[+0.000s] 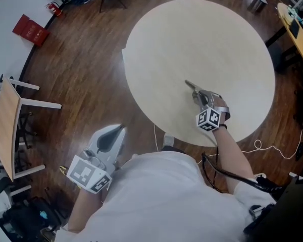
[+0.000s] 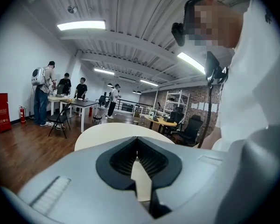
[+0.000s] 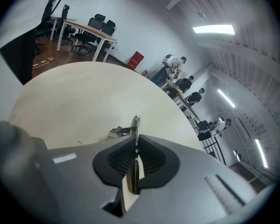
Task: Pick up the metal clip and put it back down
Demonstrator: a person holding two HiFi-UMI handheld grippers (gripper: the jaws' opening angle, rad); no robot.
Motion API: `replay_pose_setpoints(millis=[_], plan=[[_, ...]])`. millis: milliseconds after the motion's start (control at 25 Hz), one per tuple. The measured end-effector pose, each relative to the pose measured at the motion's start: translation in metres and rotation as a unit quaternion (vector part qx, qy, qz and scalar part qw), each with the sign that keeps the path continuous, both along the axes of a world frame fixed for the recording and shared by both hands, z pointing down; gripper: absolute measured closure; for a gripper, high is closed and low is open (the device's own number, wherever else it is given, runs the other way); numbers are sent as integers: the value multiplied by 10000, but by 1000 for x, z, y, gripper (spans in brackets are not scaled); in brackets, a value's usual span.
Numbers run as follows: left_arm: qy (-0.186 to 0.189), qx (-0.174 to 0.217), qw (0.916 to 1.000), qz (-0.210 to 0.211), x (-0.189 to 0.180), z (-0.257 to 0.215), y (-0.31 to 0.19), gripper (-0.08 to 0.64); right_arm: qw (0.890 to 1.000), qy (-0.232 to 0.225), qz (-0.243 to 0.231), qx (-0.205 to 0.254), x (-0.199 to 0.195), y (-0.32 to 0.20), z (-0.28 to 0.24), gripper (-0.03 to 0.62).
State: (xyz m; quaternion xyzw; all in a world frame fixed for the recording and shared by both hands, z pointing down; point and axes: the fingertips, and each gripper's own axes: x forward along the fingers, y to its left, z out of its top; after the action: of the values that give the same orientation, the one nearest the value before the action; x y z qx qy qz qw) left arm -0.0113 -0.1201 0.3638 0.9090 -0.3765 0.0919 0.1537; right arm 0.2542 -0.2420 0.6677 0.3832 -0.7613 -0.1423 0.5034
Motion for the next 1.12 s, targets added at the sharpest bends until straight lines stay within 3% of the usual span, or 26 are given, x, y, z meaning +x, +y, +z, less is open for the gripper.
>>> replay_pose_setpoints(millis=[320,440,560,840,1120], plan=[[-115,-149,9997,157,9,1,1,561,9995,-207,-128,-180,-15,9,9,533],[-173,-194,9995,200,9,1,2,561,9985,-446,-121,-299,-18,10,8,427],[-180,-251,9993,225,5,2,6,561,9974,-670,-58,-277,-20,12,-1,391],[-144,-63,9984,536,-15,8,13,561,9923,-1140,427,227,-35,23,-61,390],[191,262,9947,974,-48,-1,42,561,9802,-1570,768,928,-69,92,-141,394]])
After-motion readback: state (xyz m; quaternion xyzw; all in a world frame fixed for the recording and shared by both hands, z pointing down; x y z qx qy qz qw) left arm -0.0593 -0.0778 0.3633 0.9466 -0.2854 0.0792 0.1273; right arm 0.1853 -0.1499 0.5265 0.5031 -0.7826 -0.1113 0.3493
